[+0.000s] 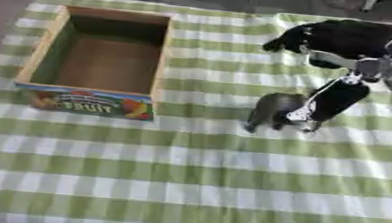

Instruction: Pick up objects on the table and place them in the box.

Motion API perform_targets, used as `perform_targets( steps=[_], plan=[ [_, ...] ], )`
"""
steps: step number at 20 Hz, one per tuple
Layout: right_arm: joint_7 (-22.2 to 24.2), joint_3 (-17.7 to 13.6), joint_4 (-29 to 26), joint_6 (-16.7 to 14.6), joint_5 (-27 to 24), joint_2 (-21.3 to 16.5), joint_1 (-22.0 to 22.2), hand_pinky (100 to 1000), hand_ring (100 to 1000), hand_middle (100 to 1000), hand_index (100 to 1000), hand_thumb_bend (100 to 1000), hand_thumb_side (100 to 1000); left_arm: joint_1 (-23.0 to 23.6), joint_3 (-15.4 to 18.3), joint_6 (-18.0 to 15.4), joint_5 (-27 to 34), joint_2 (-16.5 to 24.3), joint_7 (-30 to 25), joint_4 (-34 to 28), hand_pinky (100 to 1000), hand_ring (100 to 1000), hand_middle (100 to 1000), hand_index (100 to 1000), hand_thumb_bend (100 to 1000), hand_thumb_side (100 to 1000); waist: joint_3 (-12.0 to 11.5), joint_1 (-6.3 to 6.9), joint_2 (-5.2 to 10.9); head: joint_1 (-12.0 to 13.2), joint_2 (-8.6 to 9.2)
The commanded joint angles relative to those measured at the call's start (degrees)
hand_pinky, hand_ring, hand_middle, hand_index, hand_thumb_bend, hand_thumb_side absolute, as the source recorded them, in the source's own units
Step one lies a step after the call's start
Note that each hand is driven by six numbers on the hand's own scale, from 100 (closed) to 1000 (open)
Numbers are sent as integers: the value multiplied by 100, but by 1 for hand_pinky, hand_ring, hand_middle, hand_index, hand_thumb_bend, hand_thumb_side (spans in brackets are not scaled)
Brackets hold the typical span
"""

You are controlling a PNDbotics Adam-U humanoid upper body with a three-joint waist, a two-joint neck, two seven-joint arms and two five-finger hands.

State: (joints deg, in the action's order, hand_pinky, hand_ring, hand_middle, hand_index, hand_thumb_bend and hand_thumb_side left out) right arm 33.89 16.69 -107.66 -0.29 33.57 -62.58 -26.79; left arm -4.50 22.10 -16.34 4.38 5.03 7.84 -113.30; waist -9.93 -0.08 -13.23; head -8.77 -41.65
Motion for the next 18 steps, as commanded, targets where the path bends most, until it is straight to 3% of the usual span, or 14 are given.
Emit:
perform_targets(
  steps=[1,18],
  plan=[
    [37,45,245,46,153,-34,-122,948,972,867,1000,548,557,-36,-24,-6,28,91,-30,-129,302,362,645,465,100,733,-15,9,67,-21,62],
    [126,246,1341,-146,467,284,-339,938,964,841,969,519,527,-31,-19,-5,30,67,-33,-129,302,362,646,461,100,734,-52,21,43,-30,94]
  ],
)
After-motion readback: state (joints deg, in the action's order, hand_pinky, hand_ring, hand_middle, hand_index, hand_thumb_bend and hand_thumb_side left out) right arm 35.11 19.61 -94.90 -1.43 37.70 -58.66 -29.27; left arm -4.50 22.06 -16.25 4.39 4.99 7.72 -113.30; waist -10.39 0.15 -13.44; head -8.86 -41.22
